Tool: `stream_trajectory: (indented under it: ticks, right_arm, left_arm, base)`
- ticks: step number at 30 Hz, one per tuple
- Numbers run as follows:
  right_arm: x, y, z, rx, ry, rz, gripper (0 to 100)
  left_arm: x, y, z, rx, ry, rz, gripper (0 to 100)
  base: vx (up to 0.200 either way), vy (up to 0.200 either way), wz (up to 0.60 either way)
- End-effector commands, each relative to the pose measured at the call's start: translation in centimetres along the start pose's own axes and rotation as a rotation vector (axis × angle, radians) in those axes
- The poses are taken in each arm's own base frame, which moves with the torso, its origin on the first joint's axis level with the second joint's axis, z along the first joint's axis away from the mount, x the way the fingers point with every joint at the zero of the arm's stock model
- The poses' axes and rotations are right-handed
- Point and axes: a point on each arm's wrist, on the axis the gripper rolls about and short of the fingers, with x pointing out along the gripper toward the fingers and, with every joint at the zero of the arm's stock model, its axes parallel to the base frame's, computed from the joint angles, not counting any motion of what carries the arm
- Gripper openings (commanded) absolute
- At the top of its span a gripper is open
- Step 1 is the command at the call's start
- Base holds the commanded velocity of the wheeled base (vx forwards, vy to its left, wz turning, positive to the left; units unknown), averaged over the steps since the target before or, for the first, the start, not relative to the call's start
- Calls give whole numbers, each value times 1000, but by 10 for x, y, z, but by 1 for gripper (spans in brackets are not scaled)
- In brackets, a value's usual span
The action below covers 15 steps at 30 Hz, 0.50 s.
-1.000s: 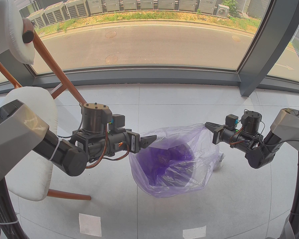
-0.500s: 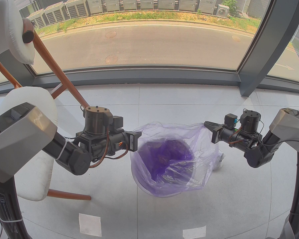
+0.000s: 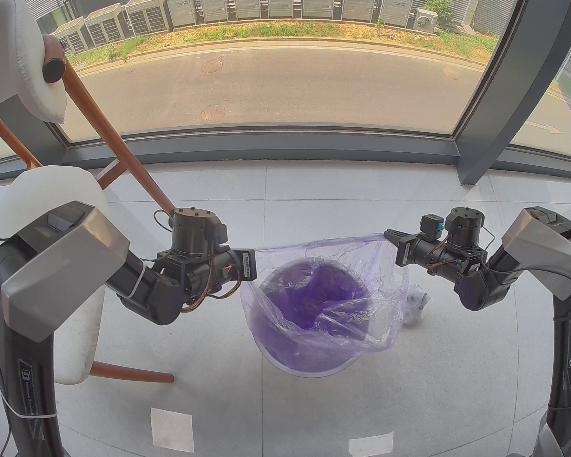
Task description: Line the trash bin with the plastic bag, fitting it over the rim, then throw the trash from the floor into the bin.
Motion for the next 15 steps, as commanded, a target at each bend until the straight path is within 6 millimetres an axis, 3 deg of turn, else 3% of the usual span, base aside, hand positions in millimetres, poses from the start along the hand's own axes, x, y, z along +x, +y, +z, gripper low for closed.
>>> stream_trajectory:
  ticks: [1, 10, 15]
  right_arm:
    - [9, 0, -17, 9, 33, 5, 0]
    - [9, -2, -51, 37, 121, -2, 0]
    - [13, -6, -66, 47, 144, -9, 0]
  left_arm:
    - [5, 15, -11, -15, 35, 36, 0]
    - [-2, 21, -38, -21, 126, 52, 0]
    - [6, 19, -50, -52, 140, 46, 0]
  base:
    - [0, 0, 0]
    - [0, 0, 0]
    - [0, 0, 0]
